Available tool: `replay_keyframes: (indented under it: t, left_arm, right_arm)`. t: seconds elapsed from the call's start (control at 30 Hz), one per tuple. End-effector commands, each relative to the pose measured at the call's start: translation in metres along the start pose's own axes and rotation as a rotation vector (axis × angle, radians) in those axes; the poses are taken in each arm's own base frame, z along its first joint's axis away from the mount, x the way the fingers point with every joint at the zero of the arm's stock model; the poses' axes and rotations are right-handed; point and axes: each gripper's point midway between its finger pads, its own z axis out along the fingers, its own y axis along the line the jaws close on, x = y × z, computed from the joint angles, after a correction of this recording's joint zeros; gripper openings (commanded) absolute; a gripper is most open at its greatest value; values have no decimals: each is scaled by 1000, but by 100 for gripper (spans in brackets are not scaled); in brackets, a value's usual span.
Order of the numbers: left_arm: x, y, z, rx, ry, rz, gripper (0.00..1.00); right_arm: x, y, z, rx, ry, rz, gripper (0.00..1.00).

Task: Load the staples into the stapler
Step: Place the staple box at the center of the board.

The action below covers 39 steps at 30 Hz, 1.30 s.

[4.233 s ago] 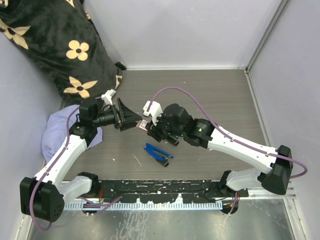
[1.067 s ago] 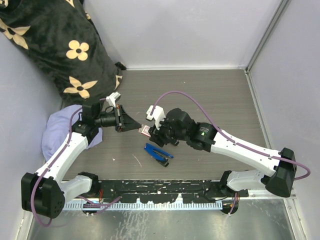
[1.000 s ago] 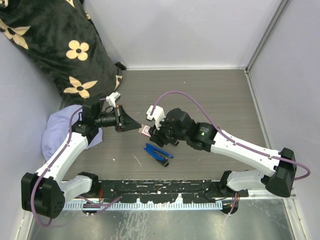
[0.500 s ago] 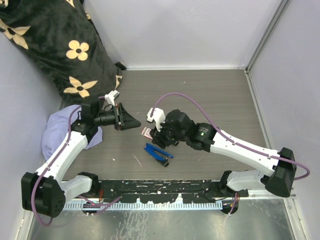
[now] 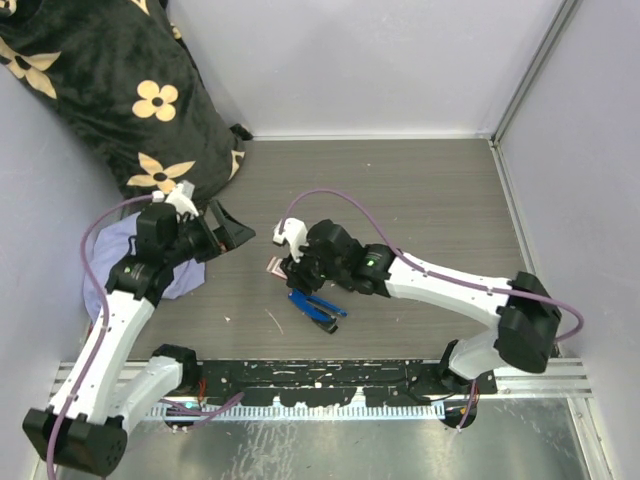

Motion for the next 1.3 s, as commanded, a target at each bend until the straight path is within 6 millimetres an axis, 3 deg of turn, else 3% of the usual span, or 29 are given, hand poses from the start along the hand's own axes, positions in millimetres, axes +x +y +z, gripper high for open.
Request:
replay_keyframes:
  t: [0.0, 0.1, 0.27, 0.47, 0.67, 0.87, 1.03, 1.17, 1.27]
  left_arm:
    - [-22, 54, -17, -273, -218, -5, 98]
    - [-15, 75, -18, -335, -259, -53, 99]
    - [9, 108, -13, -438, -232, -123, 91]
    - [27, 125, -7, -476, -196, -149, 75]
    - [38, 136, -3, -497, -175, -155, 73]
    - [56, 148, -2, -528, -128, -183, 74]
    - [73, 156, -1, -553, -66, -198, 74]
    - [82, 159, 2, -555, -3, -161, 67]
    - [86, 159, 5, -550, 45, -120, 57]
  right_arm:
    - [-20, 12, 28, -73, -83, -3, 30]
    - [-10, 17, 49, -90, -59, -13, 30]
    - [11, 31, 83, -119, -15, -23, 31]
    - [25, 46, 111, -146, -8, -28, 31]
    - [43, 45, 131, -132, 34, -52, 32]
    - [57, 41, 138, -119, 66, -72, 40]
    - [64, 40, 134, -116, 74, -68, 69]
    - [54, 43, 122, -123, 40, -41, 80]
    - [38, 45, 108, -127, -2, -6, 82]
